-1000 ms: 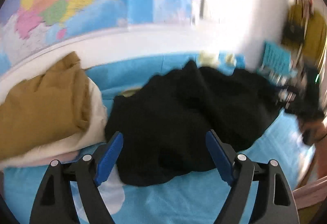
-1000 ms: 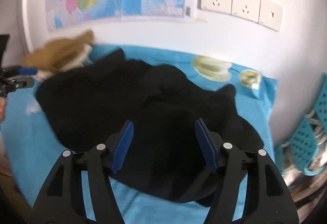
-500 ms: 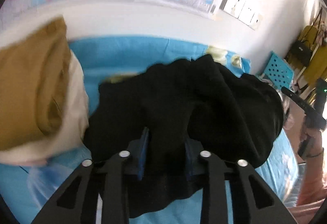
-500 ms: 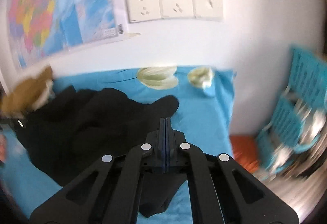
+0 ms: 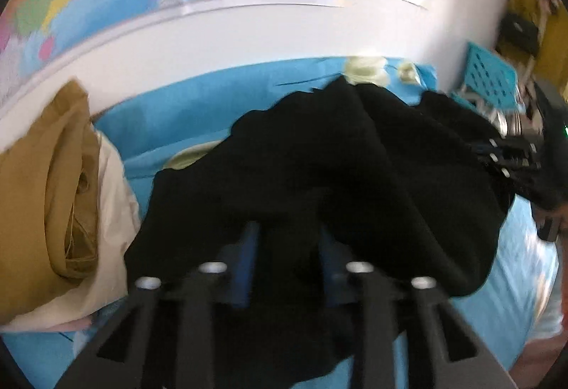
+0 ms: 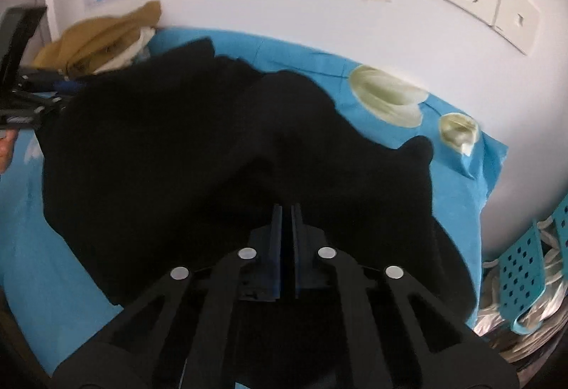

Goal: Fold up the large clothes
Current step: 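Grasp the folded black jacket with the left tool while the right tool grasps it too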

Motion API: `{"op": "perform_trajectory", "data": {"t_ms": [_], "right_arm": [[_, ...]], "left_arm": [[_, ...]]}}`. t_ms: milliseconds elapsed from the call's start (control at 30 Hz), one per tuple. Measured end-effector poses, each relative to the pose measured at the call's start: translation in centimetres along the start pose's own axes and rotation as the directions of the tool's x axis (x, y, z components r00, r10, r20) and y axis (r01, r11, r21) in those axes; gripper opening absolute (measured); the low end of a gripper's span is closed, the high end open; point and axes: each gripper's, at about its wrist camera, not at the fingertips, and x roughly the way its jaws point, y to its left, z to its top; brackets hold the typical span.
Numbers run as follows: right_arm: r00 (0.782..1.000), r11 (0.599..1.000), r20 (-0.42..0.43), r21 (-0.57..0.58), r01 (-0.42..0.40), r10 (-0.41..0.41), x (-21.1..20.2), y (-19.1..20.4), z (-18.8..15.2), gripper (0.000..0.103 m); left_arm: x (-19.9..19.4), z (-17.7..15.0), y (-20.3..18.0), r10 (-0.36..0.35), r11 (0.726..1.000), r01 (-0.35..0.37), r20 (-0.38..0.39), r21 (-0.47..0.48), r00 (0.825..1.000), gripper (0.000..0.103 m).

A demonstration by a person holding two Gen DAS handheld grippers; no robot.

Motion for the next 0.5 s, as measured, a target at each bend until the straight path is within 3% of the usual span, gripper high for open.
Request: {"op": "perform_trajectory", "data": {"t_ms": [67, 167, 200, 267, 333, 367, 467, 500], "right_arm": [[0.996, 0.996, 0.087, 0.091, 0.011, -0.019, -2.8, -2.0, 0.4, 0.003], [0.991, 0.987, 0.094, 0.142, 0.078, -0.092, -3.4, -3.7, 0.3, 0.001], [0.996, 0.986, 0.071, 0.161, 0.051, -0.063, -2.7, -4.2, 0.0, 0.002], [0.998, 0.987, 0.035, 0.150, 0.048, -0.054, -1.6, -3.7, -0.3, 0.002], [0.999, 0.992, 0.000, 0.114, 0.049, -0.050, -0.9, -2.9, -0.2, 0.004], [0.999, 0.991, -0.010, 0.130, 0.039, -0.038, -0.8, -3.2, 0.1, 0.006], [0.998, 0.979, 0.053, 0.199, -0.037, 0.026, -2.0, -4.0, 1.0, 0.030], [0.996, 0.973, 0.078, 0.224, -0.063, 0.046, -2.5, -4.3, 1.5, 0.045]], "left_arm": [[-1.5, 0.4, 1.3, -0.036, 0.998, 0.038, 0.041, -0.049, 0.998, 0.014], [-1.9, 0.1, 2.5, -0.056, 0.996, 0.059, 0.038, -0.074, 0.998, 0.017], [-1.5, -0.2, 2.6, -0.052, 0.996, 0.053, 0.014, -0.074, 0.999, 0.021], [-1.0, -0.4, 2.2, 0.007, 0.999, -0.008, -0.020, -0.049, 1.000, 0.046], [-1.7, 0.0, 1.9, 0.014, 0.999, -0.014, -0.002, -0.032, 1.000, 0.049], [-2.1, 0.3, 2.1, 0.000, 0.999, 0.000, 0.005, -0.047, 1.000, 0.059], [-3.9, 1.5, 2.4, -0.111, 0.991, 0.116, 0.066, -0.074, 0.992, 0.069], [-4.2, 1.9, 2.0, -0.118, 0.991, 0.122, 0.070, -0.055, 0.991, 0.069]]}}
